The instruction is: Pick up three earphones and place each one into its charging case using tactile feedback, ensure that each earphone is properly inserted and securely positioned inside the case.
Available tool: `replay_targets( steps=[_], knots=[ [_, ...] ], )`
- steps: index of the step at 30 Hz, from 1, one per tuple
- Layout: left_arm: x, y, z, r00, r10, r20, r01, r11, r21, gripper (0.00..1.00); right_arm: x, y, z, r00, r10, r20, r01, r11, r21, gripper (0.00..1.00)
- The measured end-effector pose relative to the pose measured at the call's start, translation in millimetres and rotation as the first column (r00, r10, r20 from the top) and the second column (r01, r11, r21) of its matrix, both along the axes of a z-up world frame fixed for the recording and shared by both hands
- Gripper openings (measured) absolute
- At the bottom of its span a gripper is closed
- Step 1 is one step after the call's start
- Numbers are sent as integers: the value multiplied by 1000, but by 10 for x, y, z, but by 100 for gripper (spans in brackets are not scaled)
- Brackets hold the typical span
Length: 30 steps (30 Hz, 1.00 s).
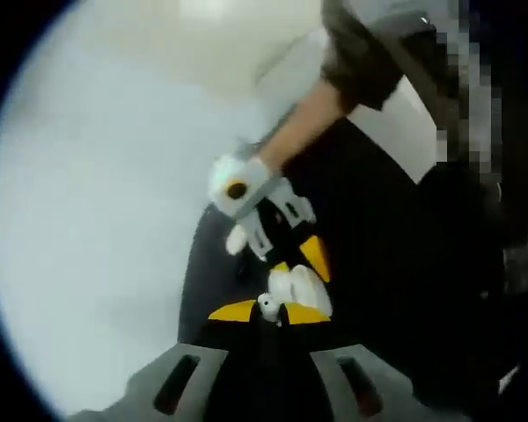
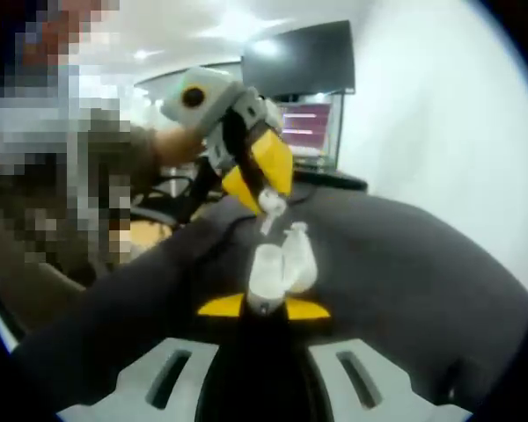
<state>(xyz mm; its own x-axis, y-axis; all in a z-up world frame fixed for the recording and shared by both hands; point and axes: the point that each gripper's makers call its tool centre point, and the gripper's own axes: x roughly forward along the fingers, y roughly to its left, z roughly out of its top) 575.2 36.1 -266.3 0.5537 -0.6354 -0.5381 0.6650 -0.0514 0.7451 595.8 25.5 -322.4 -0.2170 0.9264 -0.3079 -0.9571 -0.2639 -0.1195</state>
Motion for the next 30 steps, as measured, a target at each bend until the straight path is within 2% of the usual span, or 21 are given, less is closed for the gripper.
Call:
replay_targets(
  steps=[1, 5, 8, 12, 14, 19, 25, 30],
  knots=[
    [16, -13, 7, 1000, 4, 2, -4, 1000, 0, 8, -1, 0, 0, 1000, 0, 0, 0, 1000, 0, 17],
    [62, -26, -25, 999, -34, 31, 30, 994, 103, 8, -3, 2, 1, 1000, 0, 1, 0, 1000, 0, 17],
    [40, -51, -103, 998, -57, 6, 55, 987, 154, 8, -2, 2, 2, 1000, 1, 2, -1, 1000, 0, 17],
    [66, 1, -192, 996, -88, 31, 77, 960, 269, 8, -3, 5, 5, 1000, 1, 4, -1, 1000, 0, 17],
    [91, 15, -204, 994, -94, 48, 76, 953, 294, 8, -5, 6, 6, 1000, 1, 5, -1, 1000, 0, 17],
    [77, 1, -212, 994, -103, 28, 90, 951, 294, 8, -7, 7, 6, 1000, 2, 7, -2, 1000, 0, 17],
    [58, 27, -173, 996, -84, -4, 83, 966, 243, 8, -12, 6, 4, 1000, 1, 7, -1, 1000, 1, 17],
    [36, 44, -146, 997, -76, 0, 74, 973, 219, 8, -11, 9, -2, 1000, 1, 5, -1, 1000, -1, 17]
  ],
)
